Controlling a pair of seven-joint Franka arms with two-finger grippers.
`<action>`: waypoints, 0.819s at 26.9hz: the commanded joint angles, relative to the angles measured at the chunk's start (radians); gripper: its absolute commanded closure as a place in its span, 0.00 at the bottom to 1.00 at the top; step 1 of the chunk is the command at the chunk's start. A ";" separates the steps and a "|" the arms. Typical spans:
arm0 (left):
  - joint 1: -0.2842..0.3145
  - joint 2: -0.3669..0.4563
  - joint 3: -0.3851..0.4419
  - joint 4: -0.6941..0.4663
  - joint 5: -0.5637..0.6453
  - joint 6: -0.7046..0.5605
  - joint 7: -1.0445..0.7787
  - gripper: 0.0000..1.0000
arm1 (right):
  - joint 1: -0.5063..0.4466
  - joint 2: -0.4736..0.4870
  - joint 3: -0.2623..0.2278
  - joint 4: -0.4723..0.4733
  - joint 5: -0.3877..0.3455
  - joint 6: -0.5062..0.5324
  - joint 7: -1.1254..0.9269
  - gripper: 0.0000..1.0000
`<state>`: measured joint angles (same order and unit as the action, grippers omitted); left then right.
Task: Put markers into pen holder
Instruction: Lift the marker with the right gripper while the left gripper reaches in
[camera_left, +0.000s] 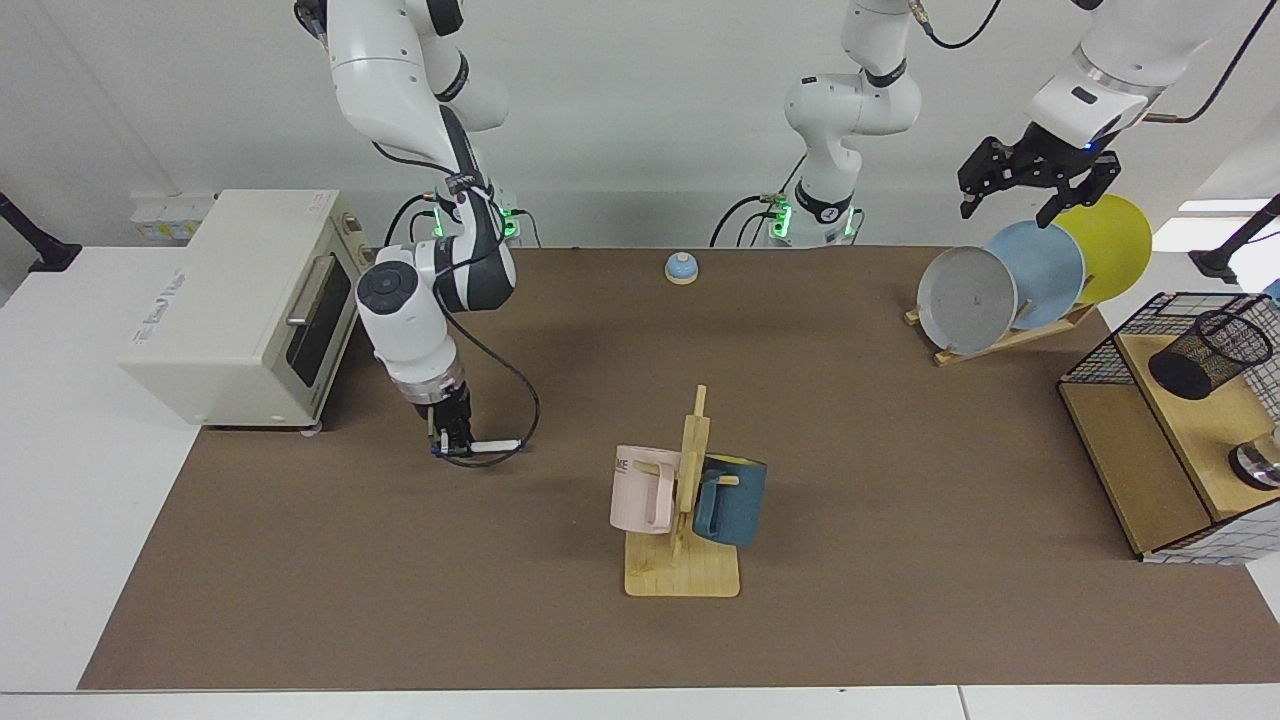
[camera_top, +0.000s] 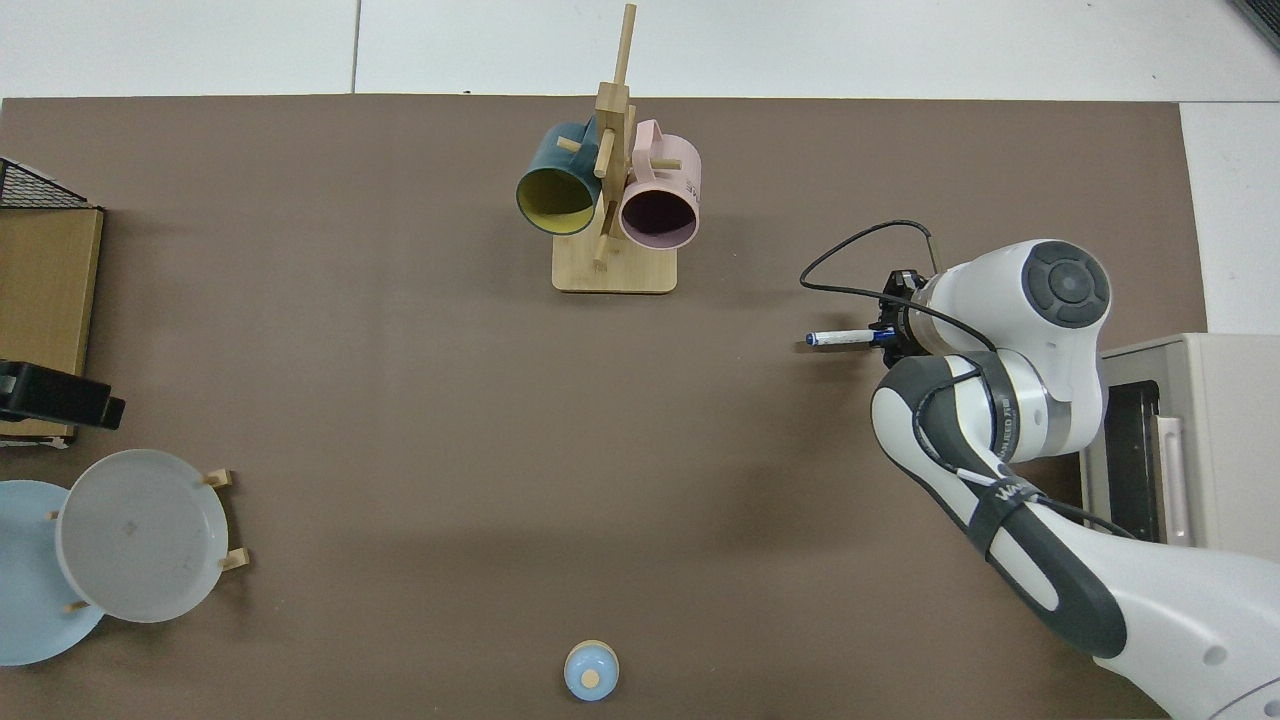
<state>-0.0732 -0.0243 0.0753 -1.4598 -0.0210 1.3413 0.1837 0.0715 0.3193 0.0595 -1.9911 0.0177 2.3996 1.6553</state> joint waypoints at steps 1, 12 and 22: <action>-0.007 -0.026 0.003 -0.027 0.016 -0.001 -0.010 0.00 | -0.016 -0.109 0.011 0.005 0.010 -0.118 0.006 1.00; -0.013 -0.026 0.000 -0.028 0.013 0.003 -0.004 0.00 | -0.005 -0.287 0.011 0.066 0.010 -0.381 -0.016 1.00; -0.020 -0.026 -0.003 -0.031 0.004 0.015 0.003 0.00 | 0.053 -0.368 0.033 0.167 0.062 -0.577 0.004 1.00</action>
<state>-0.0742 -0.0250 0.0679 -1.4598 -0.0211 1.3417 0.1853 0.0866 -0.0369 0.0799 -1.8618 0.0281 1.8832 1.6523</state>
